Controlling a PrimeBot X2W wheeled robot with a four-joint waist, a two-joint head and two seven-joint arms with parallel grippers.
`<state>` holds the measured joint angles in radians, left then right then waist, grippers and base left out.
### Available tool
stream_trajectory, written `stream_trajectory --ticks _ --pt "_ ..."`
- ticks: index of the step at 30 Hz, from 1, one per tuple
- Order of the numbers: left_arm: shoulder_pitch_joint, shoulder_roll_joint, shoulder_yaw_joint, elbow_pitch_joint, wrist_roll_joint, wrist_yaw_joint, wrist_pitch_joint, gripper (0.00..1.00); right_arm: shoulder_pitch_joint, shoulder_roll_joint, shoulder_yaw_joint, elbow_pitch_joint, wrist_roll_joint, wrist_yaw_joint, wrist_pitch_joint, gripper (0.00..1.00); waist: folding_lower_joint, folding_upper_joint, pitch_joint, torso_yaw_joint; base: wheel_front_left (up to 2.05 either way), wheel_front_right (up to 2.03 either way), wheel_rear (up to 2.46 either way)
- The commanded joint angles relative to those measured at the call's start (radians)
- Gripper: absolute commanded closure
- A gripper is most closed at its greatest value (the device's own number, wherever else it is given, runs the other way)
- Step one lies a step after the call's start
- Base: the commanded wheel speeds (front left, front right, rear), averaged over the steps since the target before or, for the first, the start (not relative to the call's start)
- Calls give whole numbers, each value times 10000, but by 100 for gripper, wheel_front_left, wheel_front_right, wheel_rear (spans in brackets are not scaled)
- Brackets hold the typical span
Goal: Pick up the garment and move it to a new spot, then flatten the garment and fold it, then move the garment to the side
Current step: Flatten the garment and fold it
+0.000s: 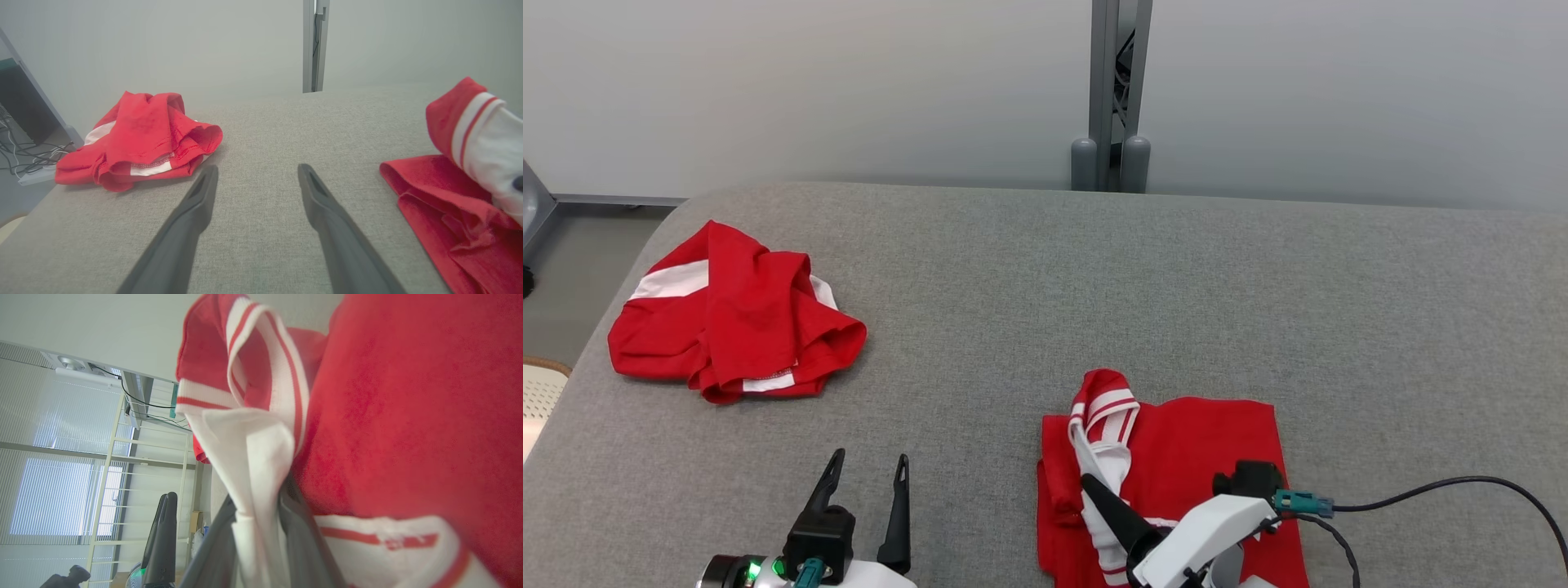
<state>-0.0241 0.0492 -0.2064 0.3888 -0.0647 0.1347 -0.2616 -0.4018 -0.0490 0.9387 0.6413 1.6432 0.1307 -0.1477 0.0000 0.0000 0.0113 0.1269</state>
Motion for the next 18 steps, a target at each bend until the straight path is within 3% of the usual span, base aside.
stream_trajectory --ticks 1,18 --pt "-128 36 -2 15 -81 49 -31 0 -166 -44 178 5 68 -1 -162 0 0 0 30 11 0 0 0" --pt "-69 36 77 98 -199 136 -31 0 -1127 -51 1288 -1581 1143 -1 -560 0 0 0 -292 52 0 0 0"
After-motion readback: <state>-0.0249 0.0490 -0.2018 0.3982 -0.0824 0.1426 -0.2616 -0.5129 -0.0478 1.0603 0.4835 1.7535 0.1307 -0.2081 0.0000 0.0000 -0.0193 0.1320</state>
